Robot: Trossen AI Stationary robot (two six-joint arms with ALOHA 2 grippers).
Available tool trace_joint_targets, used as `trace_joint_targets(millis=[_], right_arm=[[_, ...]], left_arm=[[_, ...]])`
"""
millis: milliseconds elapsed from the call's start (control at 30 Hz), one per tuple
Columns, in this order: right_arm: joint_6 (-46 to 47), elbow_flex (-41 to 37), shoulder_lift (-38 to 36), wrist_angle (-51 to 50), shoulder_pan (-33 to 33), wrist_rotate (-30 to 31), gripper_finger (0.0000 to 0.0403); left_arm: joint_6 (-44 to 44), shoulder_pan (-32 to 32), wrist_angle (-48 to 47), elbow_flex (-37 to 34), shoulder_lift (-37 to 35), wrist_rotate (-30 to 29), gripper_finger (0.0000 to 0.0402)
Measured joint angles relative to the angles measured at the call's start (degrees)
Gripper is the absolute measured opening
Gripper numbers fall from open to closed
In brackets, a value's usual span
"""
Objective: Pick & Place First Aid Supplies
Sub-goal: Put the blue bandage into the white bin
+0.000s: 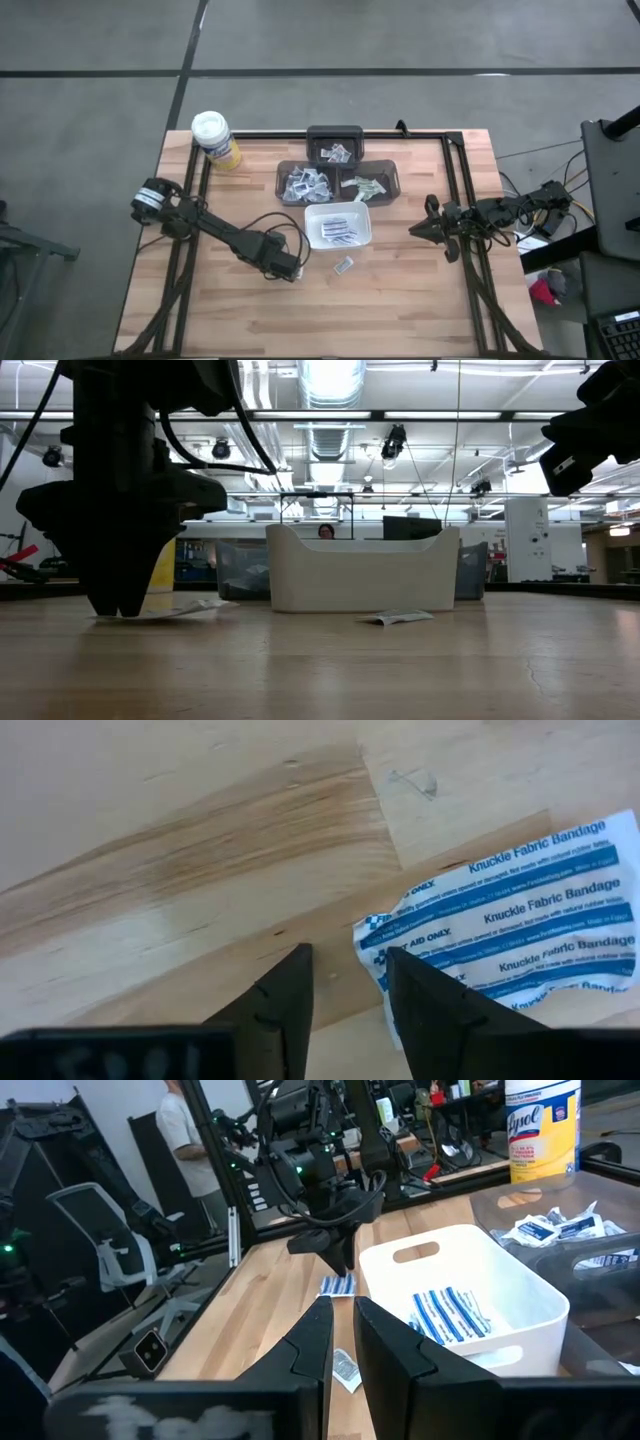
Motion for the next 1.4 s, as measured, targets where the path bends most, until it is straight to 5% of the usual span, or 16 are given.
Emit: trace_joint_targets(millis=[533, 1400], right_arm=[[0.00, 0.00, 0.00, 0.00, 0.00, 0.01, 0.0043], [-0.02, 0.00, 0.00, -0.09, 0.00, 0.01, 0.0043]], left_arm=[[1.21, -0.02, -2.69, -0.05, 0.13, -0.64, 0.0004], [13.81, -0.12, -5.49, 3.69, -2.52, -1.21, 0.0000]])
